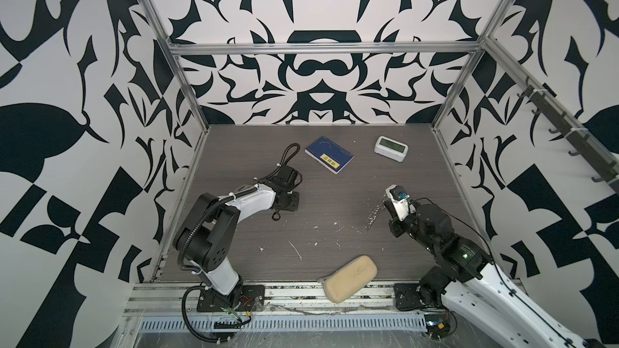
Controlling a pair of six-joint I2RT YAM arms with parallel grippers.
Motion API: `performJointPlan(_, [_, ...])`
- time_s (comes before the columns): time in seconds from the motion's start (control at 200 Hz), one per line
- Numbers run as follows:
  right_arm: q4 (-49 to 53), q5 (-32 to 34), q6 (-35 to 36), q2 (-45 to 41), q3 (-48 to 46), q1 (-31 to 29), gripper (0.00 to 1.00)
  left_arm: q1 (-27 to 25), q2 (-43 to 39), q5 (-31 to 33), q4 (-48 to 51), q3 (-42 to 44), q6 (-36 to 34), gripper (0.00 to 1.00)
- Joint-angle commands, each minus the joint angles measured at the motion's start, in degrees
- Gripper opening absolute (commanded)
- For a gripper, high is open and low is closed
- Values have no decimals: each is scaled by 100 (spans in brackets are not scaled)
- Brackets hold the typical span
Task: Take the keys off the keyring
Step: 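Open the left gripper to drop the red-tagged key while the right gripper releases the plate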
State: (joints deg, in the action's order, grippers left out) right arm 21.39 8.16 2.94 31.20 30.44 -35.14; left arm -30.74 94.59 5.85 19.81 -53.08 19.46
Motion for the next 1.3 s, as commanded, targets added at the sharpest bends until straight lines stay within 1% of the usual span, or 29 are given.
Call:
performJointPlan(0.0, [13,238,-404,-3,327,-32,0,25,-351,101,232,-235,-39,44])
performJointPlan(0.035, [91,468,-514,-1,344,-29,0,24,-431,114,286,-290,-85,45])
performJointPlan(0.16, [354,690,-875,33,406,-29,0,24,-713,203,460,-457,-205,47])
performJointPlan(0.295, [627,894,-1172,154,411,-32,0,24,-1119,250,403,-510,-253,49])
performJointPlan(0.525, [794,1117,-1521,380,411,-32,0,24,-1629,356,427,-591,-550,51])
performJointPlan(0.71, [868,1217,-1674,771,480,-31,0,24,-1703,282,409,-547,-723,53])
performJointPlan(0.845, [825,1251,-1588,1252,675,-30,0,24,-1689,181,323,-494,-769,54])
performJointPlan(1.045, [971,1173,-1543,2364,1187,36,0,24,-1627,171,287,-512,-864,55])
performJointPlan(1.13, [968,1121,-1436,2804,1331,173,0,24,-1644,158,238,-498,-859,55])
performJointPlan(1.21, [838,931,-1221,3178,1439,379,0,24,-1648,119,238,-511,-860,55])
performJointPlan(1.295, [723,565,-946,3604,1589,694,0,24,-1660,127,219,-498,-886,56])
